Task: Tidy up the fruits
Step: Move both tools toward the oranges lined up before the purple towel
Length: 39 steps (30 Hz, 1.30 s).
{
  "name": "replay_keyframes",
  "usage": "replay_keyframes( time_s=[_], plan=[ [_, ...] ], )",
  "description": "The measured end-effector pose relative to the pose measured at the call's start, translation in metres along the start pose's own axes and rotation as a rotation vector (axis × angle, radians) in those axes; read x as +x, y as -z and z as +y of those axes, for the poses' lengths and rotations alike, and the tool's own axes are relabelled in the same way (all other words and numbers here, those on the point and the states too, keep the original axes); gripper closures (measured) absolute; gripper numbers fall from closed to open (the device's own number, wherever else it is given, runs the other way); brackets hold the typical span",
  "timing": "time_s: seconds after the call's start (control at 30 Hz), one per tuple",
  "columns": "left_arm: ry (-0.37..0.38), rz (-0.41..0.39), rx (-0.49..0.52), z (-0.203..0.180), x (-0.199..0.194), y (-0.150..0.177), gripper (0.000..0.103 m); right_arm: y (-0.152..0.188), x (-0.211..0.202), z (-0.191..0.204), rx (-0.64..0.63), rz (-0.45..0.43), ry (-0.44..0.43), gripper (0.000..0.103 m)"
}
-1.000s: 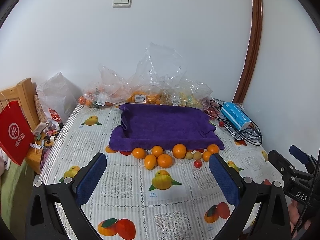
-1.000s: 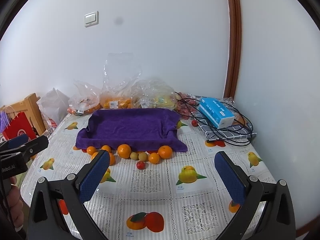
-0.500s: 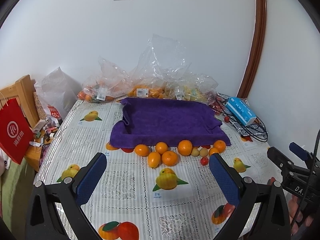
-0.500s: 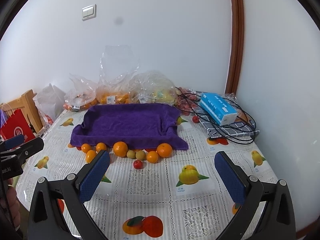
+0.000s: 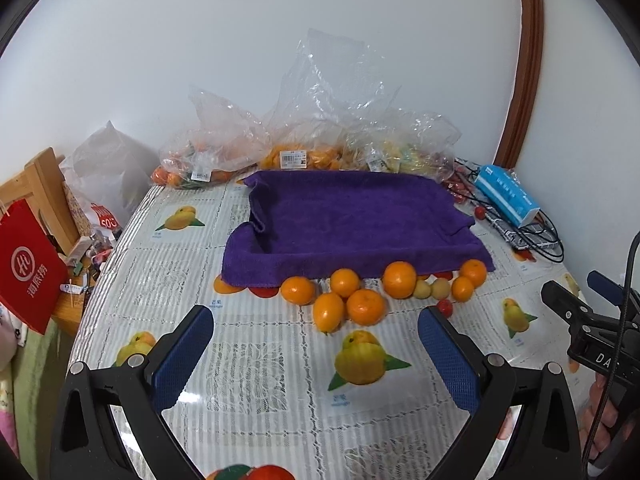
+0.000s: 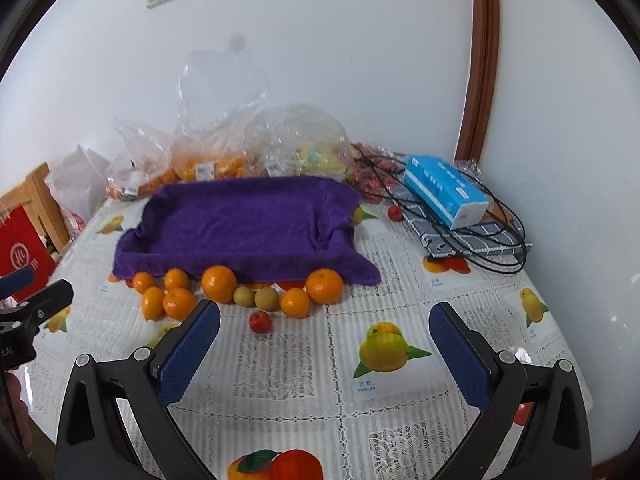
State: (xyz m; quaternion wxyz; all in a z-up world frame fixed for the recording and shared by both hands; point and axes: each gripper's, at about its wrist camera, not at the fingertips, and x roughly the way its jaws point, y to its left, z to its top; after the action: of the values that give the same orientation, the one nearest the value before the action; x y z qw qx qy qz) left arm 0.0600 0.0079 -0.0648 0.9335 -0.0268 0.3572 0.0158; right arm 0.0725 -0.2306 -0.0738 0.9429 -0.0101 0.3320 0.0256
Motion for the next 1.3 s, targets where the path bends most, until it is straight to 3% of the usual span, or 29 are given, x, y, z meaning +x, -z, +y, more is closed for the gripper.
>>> replay_keyframes(
  time_s=[0.33,0.5,0.63,0.77,0.93,1.3],
  plan=[
    [-0.004,0.056,-0.036,0.019,0.039,0.008,0.000,0.013,0.042,-0.012,0.029,0.015,-0.053,0.000],
    [-0.017,0.068,-0.036,0.026,0.060,0.012,0.000,0.017,0.070,-0.023,0.065,0.083,-0.046,0.002],
    [-0.021,0.073,-0.030,0.029,0.075,0.012,0.001,0.018,0.090,-0.029,0.072,0.109,-0.028,0.012],
    [0.001,0.098,-0.042,0.035,0.089,0.008,0.001,0.021,0.103,-0.036,0.085,0.110,-0.035,0.015],
    [0.031,0.101,-0.077,0.043,0.100,0.006,0.003,0.016,0.123,-0.035,0.090,0.130,-0.054,0.030],
    [0.003,0.089,-0.089,0.055,0.112,0.001,0.003,0.000,0.161,-0.025,0.096,0.166,-0.123,0.051]
  ],
)
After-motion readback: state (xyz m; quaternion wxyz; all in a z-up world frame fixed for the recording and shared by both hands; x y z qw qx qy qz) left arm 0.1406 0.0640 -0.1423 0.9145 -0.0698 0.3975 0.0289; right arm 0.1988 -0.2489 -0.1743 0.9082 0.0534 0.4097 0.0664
